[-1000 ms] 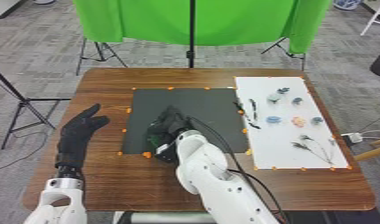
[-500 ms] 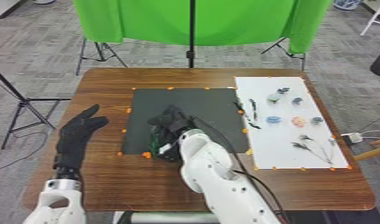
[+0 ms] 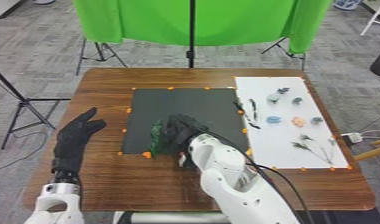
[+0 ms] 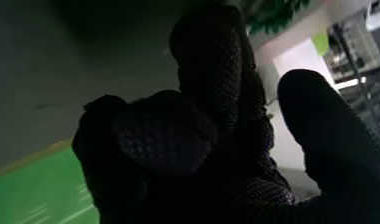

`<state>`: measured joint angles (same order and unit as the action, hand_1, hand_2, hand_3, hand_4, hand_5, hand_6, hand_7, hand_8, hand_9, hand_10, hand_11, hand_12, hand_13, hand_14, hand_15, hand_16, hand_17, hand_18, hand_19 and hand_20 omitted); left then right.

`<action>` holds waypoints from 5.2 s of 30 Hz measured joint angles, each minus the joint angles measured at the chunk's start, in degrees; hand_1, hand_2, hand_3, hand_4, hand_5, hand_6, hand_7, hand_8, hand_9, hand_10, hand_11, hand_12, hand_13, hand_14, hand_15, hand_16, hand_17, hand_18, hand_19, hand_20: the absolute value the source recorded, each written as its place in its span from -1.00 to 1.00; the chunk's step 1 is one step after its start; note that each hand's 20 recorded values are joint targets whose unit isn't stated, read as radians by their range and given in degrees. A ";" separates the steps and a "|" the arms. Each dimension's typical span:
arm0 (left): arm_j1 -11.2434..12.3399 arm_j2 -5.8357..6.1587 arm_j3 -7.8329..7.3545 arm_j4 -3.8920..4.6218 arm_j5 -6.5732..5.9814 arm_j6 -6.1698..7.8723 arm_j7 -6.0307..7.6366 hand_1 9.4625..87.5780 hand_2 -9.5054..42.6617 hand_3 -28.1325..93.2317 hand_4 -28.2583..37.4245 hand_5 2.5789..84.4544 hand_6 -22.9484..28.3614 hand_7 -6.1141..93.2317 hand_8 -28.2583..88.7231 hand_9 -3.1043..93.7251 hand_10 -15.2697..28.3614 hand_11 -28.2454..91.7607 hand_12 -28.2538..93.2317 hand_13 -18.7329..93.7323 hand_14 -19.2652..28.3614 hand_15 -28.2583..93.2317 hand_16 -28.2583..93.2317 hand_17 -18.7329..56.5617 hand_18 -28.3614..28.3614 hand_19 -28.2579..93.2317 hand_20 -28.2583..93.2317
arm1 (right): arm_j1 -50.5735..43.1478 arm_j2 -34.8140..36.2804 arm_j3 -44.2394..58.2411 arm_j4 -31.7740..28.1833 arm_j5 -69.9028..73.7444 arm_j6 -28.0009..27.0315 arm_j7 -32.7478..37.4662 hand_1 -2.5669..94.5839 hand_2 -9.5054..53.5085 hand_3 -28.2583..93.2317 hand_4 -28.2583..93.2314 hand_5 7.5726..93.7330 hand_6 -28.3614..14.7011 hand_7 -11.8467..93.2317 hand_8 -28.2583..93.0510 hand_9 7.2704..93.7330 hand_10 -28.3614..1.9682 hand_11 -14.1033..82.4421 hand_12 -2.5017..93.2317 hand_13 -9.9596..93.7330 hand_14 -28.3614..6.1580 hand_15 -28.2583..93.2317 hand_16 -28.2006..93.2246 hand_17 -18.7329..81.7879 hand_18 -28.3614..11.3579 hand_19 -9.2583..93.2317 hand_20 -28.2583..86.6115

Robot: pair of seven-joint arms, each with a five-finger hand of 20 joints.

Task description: Arrange flowers

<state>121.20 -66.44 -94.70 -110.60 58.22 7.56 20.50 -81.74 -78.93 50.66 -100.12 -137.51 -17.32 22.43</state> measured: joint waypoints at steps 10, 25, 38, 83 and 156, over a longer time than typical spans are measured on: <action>0.00 -0.03 0.04 0.00 0.00 0.02 0.00 -0.69 -0.84 0.60 -0.75 0.10 -0.06 -0.62 -0.60 0.10 0.31 -0.19 -0.25 0.06 0.49 -0.21 -0.42 -0.30 0.50 -0.41 -0.08 | 1.31 -2.49 -0.23 0.91 0.51 -4.19 0.03 -0.54 -0.17 0.58 -0.39 0.66 0.21 -0.55 -0.69 1.00 0.05 0.16 -0.49 1.00 0.45 0.54 -0.19 0.79 -0.14 1.00 0.46; -0.72 -0.04 0.86 0.35 -0.03 -0.05 0.02 -0.68 -0.84 0.60 -0.75 0.10 -0.06 -0.61 -0.60 0.10 0.31 -0.19 -0.25 0.06 0.49 -0.21 -0.42 -0.30 0.50 -0.40 -0.08 | 2.06 -6.52 0.95 4.23 0.51 -4.21 -0.48 -0.53 -0.21 0.60 -0.39 0.64 0.23 -0.54 -0.68 1.00 0.06 0.15 -0.48 1.00 0.44 0.54 -0.19 0.79 -0.14 1.00 0.46; -0.23 -0.38 -0.08 -0.04 0.01 -0.13 0.00 -0.68 -0.83 0.60 -0.75 0.10 -0.06 -0.61 -0.60 0.10 0.31 -0.19 -0.25 0.06 0.49 -0.21 -0.42 -0.30 0.50 -0.40 -0.08 | 0.11 5.25 5.03 -12.86 20.14 7.00 0.95 -0.30 -0.98 0.39 -0.73 0.45 0.15 -0.50 -0.63 0.61 -0.19 -0.23 -0.45 0.77 0.19 0.28 -0.05 0.43 -0.33 0.93 0.28; 1.59 -1.25 -0.32 -1.98 2.17 -0.80 -0.51 -0.68 -0.83 0.60 -0.75 0.10 -0.06 -0.61 -0.60 0.10 0.31 -0.19 -0.25 0.06 0.49 -0.21 -0.42 -0.30 0.50 -0.40 -0.08 | -38.22 22.75 49.10 -9.28 -4.84 25.82 -2.18 0.41 -1.00 0.13 -0.78 0.80 0.37 -0.38 -0.31 0.95 0.26 -0.12 -0.36 1.00 0.56 0.32 -0.03 0.67 -0.04 1.00 0.27; 0.29 -0.96 0.58 -1.59 2.21 -4.03 -2.55 -0.69 -0.85 0.60 -0.74 0.09 -0.06 -0.63 -0.59 0.07 0.30 -0.21 -0.24 0.04 0.49 -0.24 -0.40 -0.32 0.50 -0.42 -0.09 | -11.10 6.84 11.37 -10.52 -5.21 4.75 2.50 -0.39 -0.32 0.54 -0.60 0.85 0.24 -0.43 -0.66 0.96 0.08 0.02 -0.43 1.00 0.44 0.41 -0.05 0.69 -0.17 1.00 0.43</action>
<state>121.48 -67.40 -94.12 -112.19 60.43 3.53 17.94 -92.84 -72.09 62.03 -110.64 -142.72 -12.57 24.93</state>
